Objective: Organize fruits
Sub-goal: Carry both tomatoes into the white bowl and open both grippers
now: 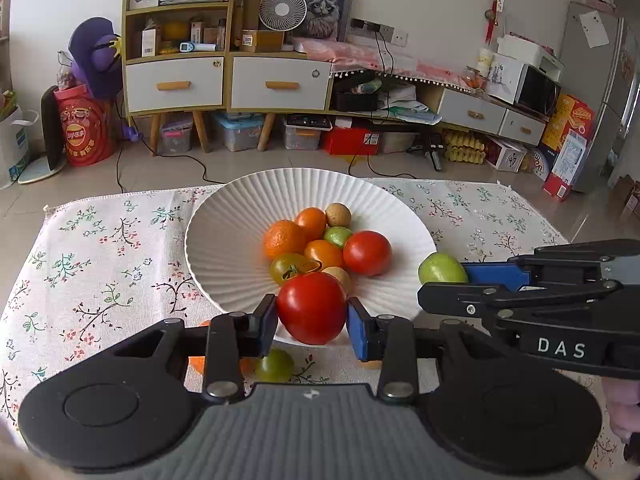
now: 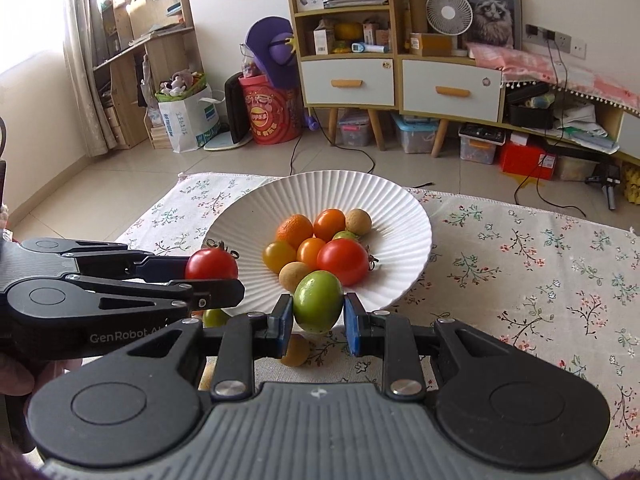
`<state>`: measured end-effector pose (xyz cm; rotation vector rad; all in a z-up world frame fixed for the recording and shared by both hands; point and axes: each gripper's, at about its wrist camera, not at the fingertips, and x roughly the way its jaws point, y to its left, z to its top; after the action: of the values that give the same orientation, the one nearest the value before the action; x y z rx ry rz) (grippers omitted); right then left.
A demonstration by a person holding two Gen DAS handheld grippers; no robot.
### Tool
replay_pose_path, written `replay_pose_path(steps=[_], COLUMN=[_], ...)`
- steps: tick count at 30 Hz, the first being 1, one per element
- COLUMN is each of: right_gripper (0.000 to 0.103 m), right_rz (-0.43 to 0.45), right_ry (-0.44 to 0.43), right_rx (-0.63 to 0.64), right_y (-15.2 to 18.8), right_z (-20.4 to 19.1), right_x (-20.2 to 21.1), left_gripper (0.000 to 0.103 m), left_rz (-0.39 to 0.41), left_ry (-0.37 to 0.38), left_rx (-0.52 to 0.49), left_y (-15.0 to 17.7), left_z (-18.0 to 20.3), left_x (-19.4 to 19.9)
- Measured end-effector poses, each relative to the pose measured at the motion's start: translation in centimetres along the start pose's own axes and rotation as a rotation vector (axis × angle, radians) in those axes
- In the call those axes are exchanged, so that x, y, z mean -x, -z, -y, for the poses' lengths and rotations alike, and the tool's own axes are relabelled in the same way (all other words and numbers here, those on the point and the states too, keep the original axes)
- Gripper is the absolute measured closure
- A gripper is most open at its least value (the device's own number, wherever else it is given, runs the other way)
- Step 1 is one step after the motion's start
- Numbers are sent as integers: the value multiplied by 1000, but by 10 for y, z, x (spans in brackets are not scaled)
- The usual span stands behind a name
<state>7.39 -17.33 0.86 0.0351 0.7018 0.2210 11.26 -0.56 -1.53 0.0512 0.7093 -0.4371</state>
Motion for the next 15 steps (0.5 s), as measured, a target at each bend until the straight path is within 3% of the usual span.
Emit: replay_pose_path(steps=[15], right_gripper=[79], right_rz=[-21], right_ry=[22], right_rx=[43], right_y=[2], right_z=[2], right_x=[-16], left_gripper=[75], left_rz=[-35], left_ry=[-4], left_rx=[-60], left_y=[-1], left_z=[1], left_x=[-20])
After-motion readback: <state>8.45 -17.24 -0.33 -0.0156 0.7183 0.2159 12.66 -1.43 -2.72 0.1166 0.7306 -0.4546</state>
